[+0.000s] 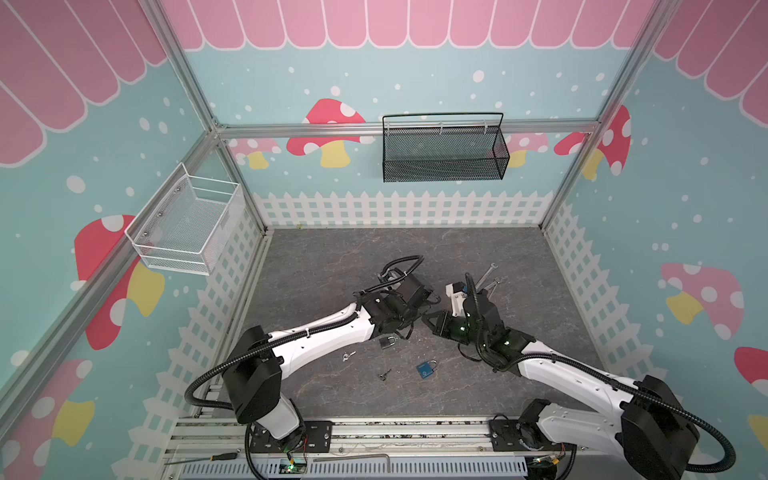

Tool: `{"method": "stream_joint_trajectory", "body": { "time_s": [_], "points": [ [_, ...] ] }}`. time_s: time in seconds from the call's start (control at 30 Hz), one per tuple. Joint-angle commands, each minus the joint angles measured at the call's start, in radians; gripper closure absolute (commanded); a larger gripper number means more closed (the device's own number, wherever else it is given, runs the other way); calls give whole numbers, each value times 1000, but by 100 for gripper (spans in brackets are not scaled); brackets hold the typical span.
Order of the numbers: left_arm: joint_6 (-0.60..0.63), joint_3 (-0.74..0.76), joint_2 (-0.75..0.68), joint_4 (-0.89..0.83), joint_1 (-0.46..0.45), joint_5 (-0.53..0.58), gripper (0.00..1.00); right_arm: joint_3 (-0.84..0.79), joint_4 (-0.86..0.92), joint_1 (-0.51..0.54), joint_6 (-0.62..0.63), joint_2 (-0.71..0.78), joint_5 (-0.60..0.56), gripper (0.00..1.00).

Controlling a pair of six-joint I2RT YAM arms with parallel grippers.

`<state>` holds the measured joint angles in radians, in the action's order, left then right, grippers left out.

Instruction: Unlock with the key

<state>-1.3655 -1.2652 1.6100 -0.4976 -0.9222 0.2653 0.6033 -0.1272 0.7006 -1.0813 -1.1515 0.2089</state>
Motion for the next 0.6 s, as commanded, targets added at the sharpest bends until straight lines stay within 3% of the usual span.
{"method": "stream_joint_trajectory", "body": {
  "time_s": [0.0, 0.2, 0.57],
  "points": [
    [-4, 15, -29, 20, 3, 15, 100, 38, -1, 3, 8, -7, -19, 100],
    [-4, 17, -25, 24, 2, 13, 100, 35, -26, 5, -9, -15, 6, 100],
    [7, 13, -41, 23, -15, -33, 100, 60, -33, 3, 60, -18, -73, 100]
  ]
}}
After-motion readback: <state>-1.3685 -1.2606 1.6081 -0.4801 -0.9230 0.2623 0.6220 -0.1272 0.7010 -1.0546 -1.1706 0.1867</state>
